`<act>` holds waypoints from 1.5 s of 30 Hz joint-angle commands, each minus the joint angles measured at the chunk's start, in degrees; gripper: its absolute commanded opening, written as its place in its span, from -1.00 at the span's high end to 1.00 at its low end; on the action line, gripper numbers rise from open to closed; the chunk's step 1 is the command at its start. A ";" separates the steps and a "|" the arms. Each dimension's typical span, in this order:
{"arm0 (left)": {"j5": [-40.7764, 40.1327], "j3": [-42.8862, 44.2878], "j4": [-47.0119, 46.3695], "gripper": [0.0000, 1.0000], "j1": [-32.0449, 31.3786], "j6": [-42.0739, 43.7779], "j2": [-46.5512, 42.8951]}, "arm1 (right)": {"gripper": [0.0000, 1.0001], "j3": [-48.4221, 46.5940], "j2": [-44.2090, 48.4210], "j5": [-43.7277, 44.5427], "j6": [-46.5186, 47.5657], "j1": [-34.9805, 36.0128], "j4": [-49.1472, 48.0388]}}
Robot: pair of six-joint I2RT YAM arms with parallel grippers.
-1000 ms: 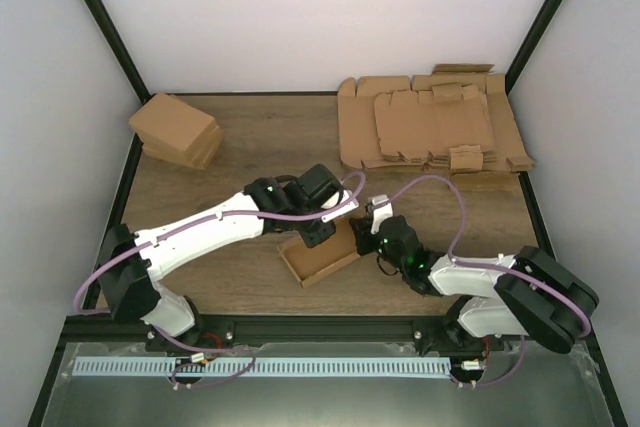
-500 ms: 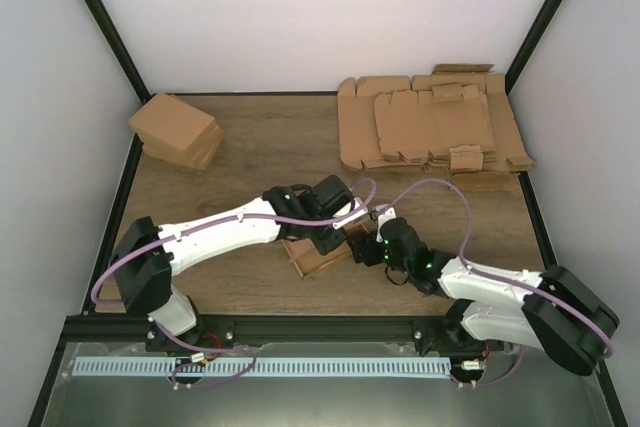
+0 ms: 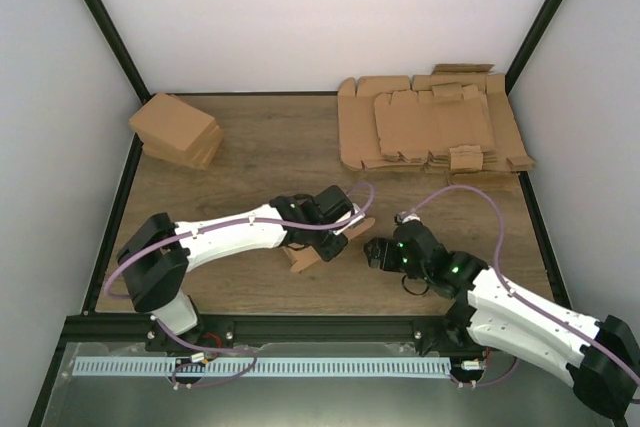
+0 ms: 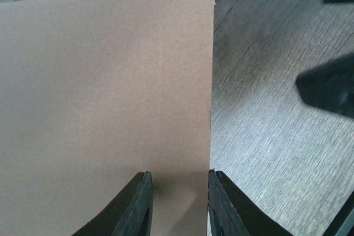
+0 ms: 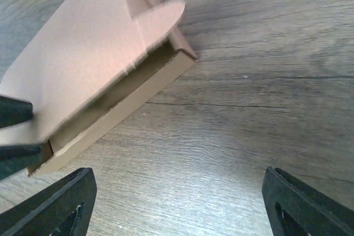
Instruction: Fold the paper box
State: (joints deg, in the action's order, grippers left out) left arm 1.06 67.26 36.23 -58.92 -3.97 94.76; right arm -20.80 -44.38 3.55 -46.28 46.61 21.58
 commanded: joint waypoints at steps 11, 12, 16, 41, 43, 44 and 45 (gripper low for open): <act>4.33 -8.96 -10.06 -0.45 0.23 -9.79 0.38 | -0.39 -15.32 -6.92 1.38 4.02 -10.06 5.71; 4.56 -9.35 -10.70 -0.50 0.24 -11.05 -0.46 | -0.37 -15.97 -7.74 -1.08 5.09 -12.02 4.20; 3.07 -9.49 -12.13 -0.75 0.54 -15.70 -7.12 | -0.34 -19.16 -12.53 -8.08 10.67 -16.95 0.82; 7.53 -39.24 -20.34 -0.92 18.05 -66.37 -52.23 | -0.15 -32.33 -39.75 -37.25 27.72 -25.63 -5.65; 8.40 -40.87 -21.53 -0.84 18.26 -68.16 -53.04 | -0.10 -32.36 -40.67 -37.26 27.97 -24.97 -5.39; 9.02 -41.50 -22.14 -0.82 18.34 -68.89 -52.89 | -0.08 -32.50 -41.18 -37.24 28.18 -24.66 -5.22; 9.75 -41.96 -22.61 -0.79 18.39 -69.68 -52.50 | -0.07 -32.73 -41.67 -37.22 28.41 -24.23 -4.97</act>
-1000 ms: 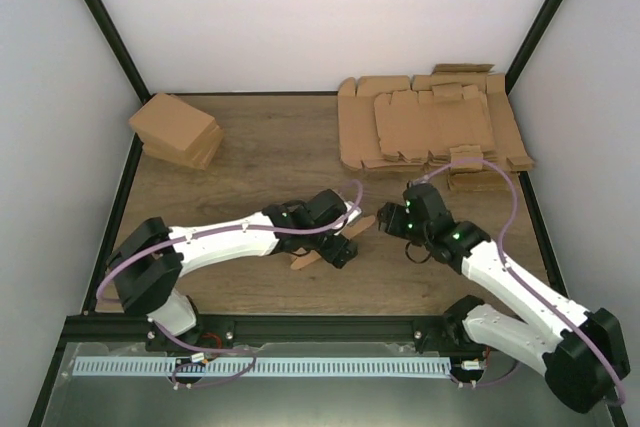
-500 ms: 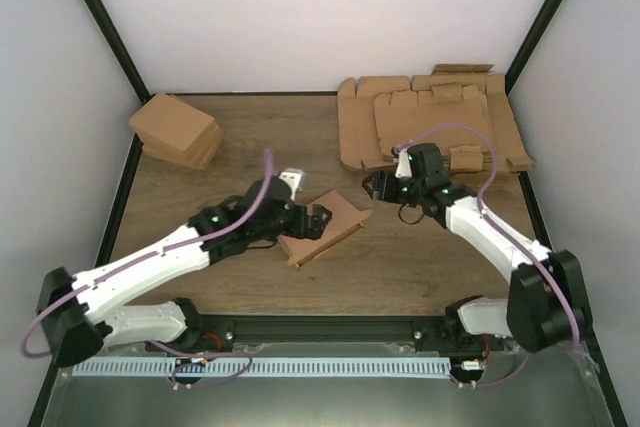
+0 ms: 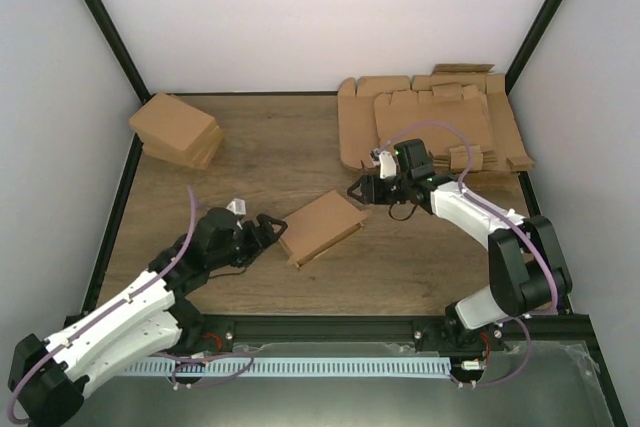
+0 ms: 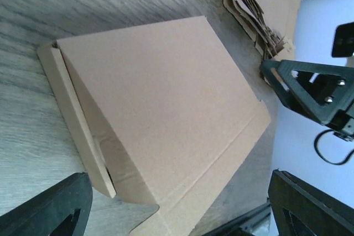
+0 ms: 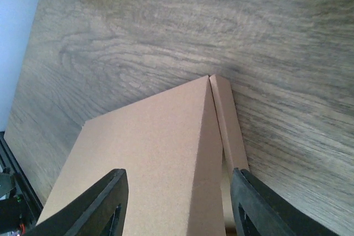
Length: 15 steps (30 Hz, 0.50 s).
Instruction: Fold the paper box
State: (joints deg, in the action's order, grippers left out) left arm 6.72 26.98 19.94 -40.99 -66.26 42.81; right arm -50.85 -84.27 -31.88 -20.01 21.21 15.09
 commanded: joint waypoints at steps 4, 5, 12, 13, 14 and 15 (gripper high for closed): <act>7.43 -3.06 -10.52 -0.61 0.64 -9.57 2.71 | 0.02 -4.12 -3.50 -1.20 2.89 2.64 2.55; 7.81 -3.07 -11.09 -0.58 0.68 -9.82 3.86 | 0.04 -4.43 -3.79 -0.94 3.13 2.87 2.90; 9.01 -3.09 -13.48 -0.39 0.69 -10.14 8.62 | 0.10 -5.38 -5.78 0.98 3.68 4.24 5.06; 9.20 -2.97 -13.06 -0.37 0.74 -10.34 9.40 | 0.11 -5.18 -5.88 1.73 3.56 4.38 5.26; 9.27 -2.57 -12.21 -0.36 0.66 -10.41 10.53 | 0.11 -4.91 -5.98 2.58 3.54 4.56 5.29; 9.21 -2.31 -11.19 -0.35 0.67 -10.34 11.09 | 0.10 -4.69 -5.95 3.46 3.50 4.88 5.36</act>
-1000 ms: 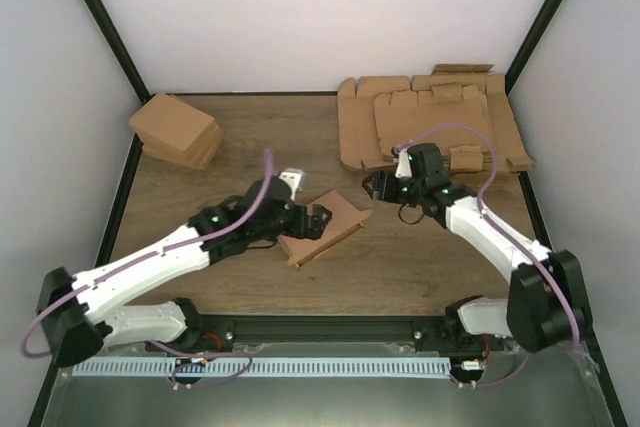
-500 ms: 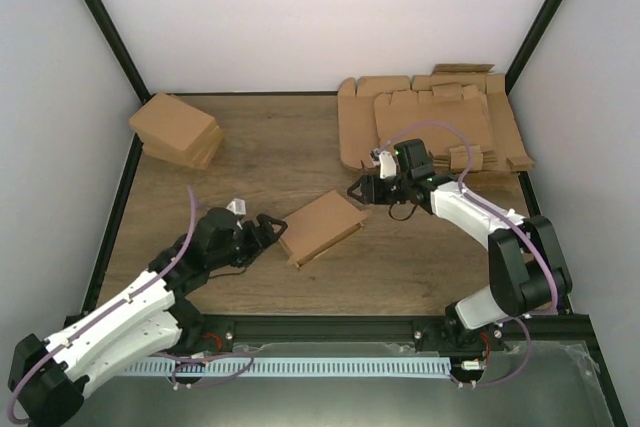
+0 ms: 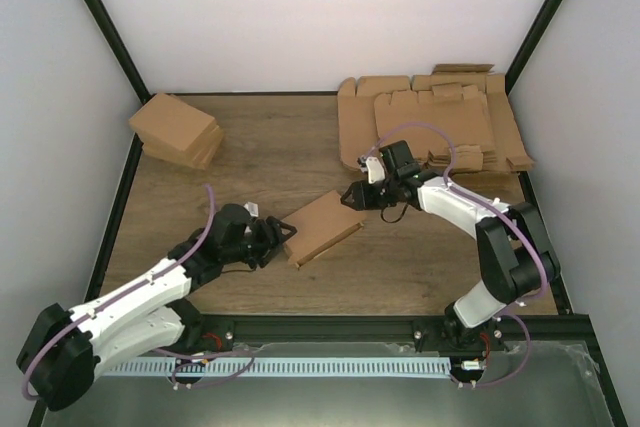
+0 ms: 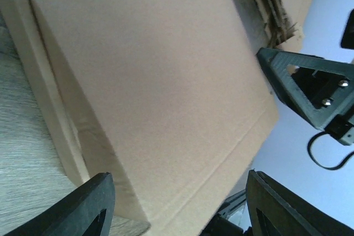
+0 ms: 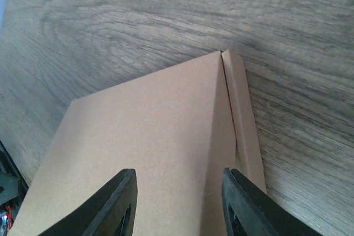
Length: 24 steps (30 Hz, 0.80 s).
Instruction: Fold the paper box
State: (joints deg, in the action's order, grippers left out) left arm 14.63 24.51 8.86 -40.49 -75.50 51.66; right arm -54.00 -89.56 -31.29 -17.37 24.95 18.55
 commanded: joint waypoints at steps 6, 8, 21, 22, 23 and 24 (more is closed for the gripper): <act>2.12 -0.06 -0.82 -0.51 0.22 -2.43 5.15 | 0.00 -0.93 -0.85 6.30 1.09 2.02 2.23; 2.98 -0.17 -2.48 -0.51 0.15 -2.67 6.00 | 0.03 -1.08 -1.19 6.26 1.35 2.27 2.43; 3.47 -0.41 -3.68 -0.39 0.21 -2.10 7.67 | 0.01 0.20 -1.74 4.60 1.31 3.21 1.68; 3.40 -0.43 -3.80 -0.39 0.23 -2.10 7.67 | 0.02 0.22 -1.88 4.56 1.28 3.31 1.67; 3.39 -0.47 -3.96 -0.38 0.16 -2.10 7.73 | 0.03 0.29 -1.95 4.44 1.28 3.39 1.67; 3.46 -0.52 -4.02 -0.36 0.23 -2.10 7.80 | 0.03 0.36 -1.98 4.45 1.33 3.48 1.63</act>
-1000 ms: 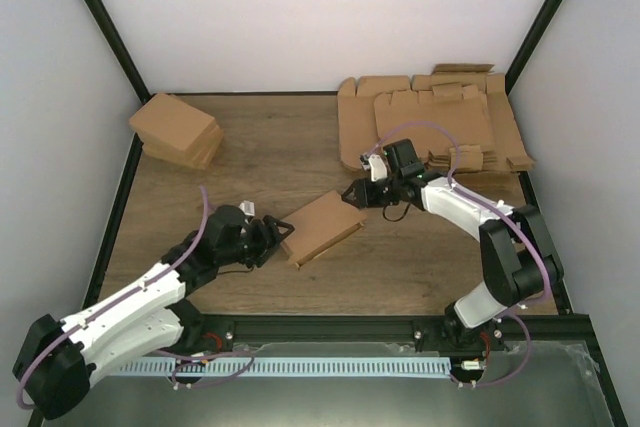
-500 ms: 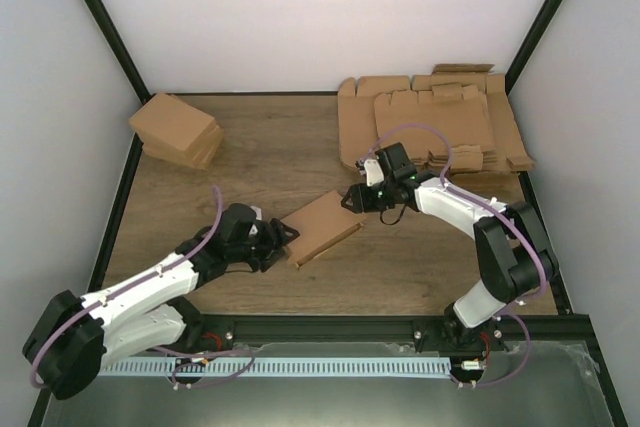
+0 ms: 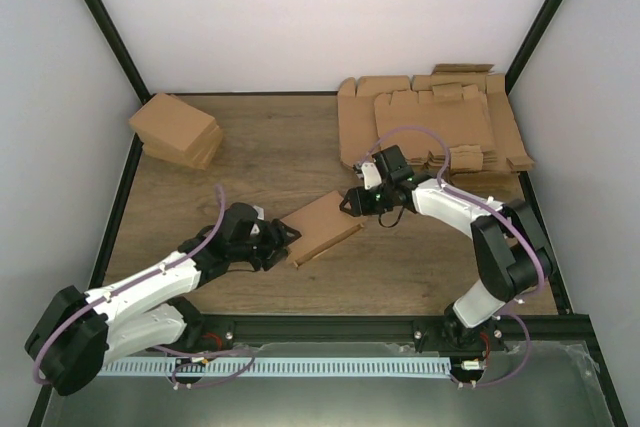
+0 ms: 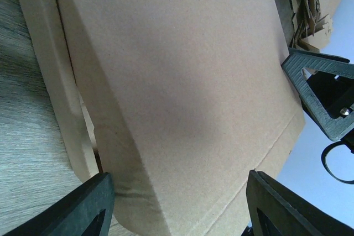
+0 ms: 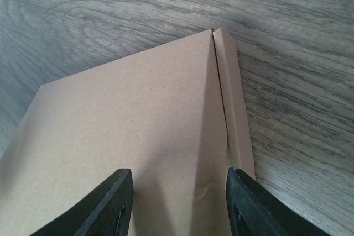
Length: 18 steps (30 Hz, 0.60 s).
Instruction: Fold the paper box
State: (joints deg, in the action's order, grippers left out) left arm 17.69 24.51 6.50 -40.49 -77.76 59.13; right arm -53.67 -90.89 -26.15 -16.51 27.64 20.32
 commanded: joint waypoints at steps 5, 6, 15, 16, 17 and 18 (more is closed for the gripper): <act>0.54 -0.69 -2.28 -0.20 0.17 0.15 0.61 | 0.11 0.40 -0.63 -1.11 0.37 1.01 -0.36; 0.49 -0.74 -2.33 -0.16 0.21 0.15 0.63 | 0.12 0.41 -0.68 -1.24 0.38 1.10 -0.30; 0.41 -1.37 -3.02 0.24 0.21 0.15 1.31 | 0.30 0.80 -0.60 -2.05 0.43 1.32 -0.27; 0.34 -1.51 -3.26 0.28 0.20 0.15 1.46 | 0.33 0.84 -0.67 -2.27 0.35 1.36 -0.35; 0.39 -1.72 -3.58 0.35 0.13 0.08 1.69 | 0.35 0.98 -0.68 -2.38 0.30 1.49 -0.36; 0.41 -1.82 -3.96 0.42 0.21 0.06 1.95 | 0.38 1.03 -0.69 -2.47 0.21 1.58 -0.43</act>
State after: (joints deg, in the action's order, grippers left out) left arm 18.20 23.40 6.44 -40.49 -77.67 60.40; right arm -53.32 -91.09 -26.17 -16.43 27.92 19.81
